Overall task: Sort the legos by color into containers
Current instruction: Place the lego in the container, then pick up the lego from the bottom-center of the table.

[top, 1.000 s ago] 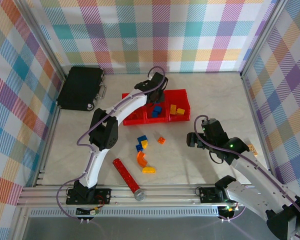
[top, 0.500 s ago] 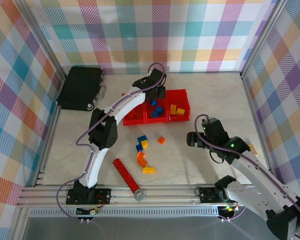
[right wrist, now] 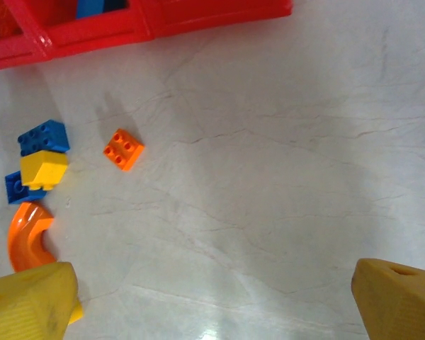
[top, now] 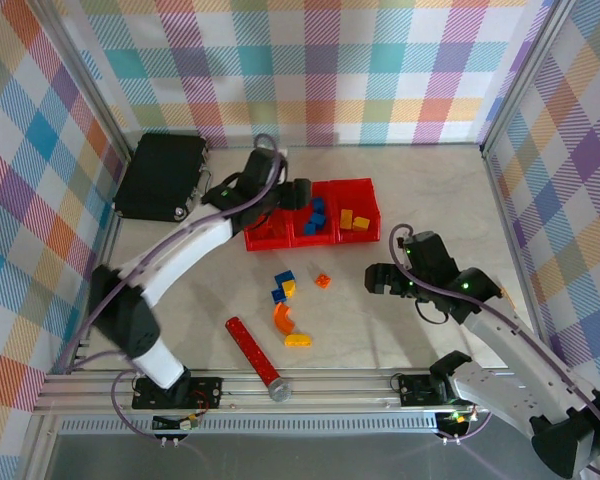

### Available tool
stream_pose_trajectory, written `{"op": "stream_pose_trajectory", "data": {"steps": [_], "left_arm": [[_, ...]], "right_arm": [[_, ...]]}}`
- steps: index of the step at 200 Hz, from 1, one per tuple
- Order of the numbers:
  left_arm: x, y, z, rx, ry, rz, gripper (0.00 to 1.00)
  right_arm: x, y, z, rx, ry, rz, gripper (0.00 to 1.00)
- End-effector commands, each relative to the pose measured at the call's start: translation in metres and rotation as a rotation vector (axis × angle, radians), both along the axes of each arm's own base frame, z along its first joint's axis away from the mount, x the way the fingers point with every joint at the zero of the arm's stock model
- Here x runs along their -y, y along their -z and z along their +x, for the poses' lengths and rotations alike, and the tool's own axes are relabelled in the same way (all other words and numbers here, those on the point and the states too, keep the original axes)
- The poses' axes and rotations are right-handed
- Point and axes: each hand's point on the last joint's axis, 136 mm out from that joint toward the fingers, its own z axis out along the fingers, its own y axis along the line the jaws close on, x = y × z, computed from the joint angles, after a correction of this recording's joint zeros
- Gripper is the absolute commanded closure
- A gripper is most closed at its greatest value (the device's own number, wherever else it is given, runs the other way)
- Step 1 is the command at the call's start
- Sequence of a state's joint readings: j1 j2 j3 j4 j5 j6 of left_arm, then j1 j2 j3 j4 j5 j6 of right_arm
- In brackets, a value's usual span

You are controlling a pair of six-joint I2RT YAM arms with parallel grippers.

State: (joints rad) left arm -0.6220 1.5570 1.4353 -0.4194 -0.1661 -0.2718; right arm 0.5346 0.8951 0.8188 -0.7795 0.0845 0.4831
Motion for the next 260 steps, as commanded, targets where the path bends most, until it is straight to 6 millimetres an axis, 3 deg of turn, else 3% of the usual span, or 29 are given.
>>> {"op": "stream_pose_trajectory", "data": {"steps": [1,59,109,140,163,200,225,260], "left_arm": [[-0.014,0.026,-0.028,-0.036,-0.008,-0.005,0.18],[-0.05,0.092,-0.104,-0.216,-0.066,0.018,0.17],[-0.065,0.12,-0.146,-0.289,-0.107,0.007,0.17],[-0.089,0.121,-0.159,-0.293,-0.186,0.029,0.17],[-0.117,0.117,-0.168,-0.283,-0.293,0.049,0.16],[-0.144,0.109,-0.193,-0.282,-0.389,-0.056,0.16],[-0.159,0.097,-0.212,-0.262,-0.415,-0.167,0.16],[-0.186,0.083,-0.234,-0.218,-0.448,-0.239,0.15]], "right_arm": [[-0.019,-0.008,0.002,-0.041,-0.032,0.087,0.01],[-0.063,0.016,0.006,-0.19,-0.137,0.2,0.01],[-0.11,0.029,-0.023,-0.23,-0.365,0.122,0.02],[-0.142,0.026,-0.054,-0.165,-0.662,0.05,0.05],[-0.156,0.036,-0.066,-0.056,-0.827,-0.097,0.07],[-0.179,0.058,-0.079,0.145,-1.081,-0.207,0.12],[-0.188,0.067,-0.09,0.325,-1.267,-0.241,0.12],[-0.195,0.08,-0.102,0.365,-1.43,-0.237,0.12]]}}
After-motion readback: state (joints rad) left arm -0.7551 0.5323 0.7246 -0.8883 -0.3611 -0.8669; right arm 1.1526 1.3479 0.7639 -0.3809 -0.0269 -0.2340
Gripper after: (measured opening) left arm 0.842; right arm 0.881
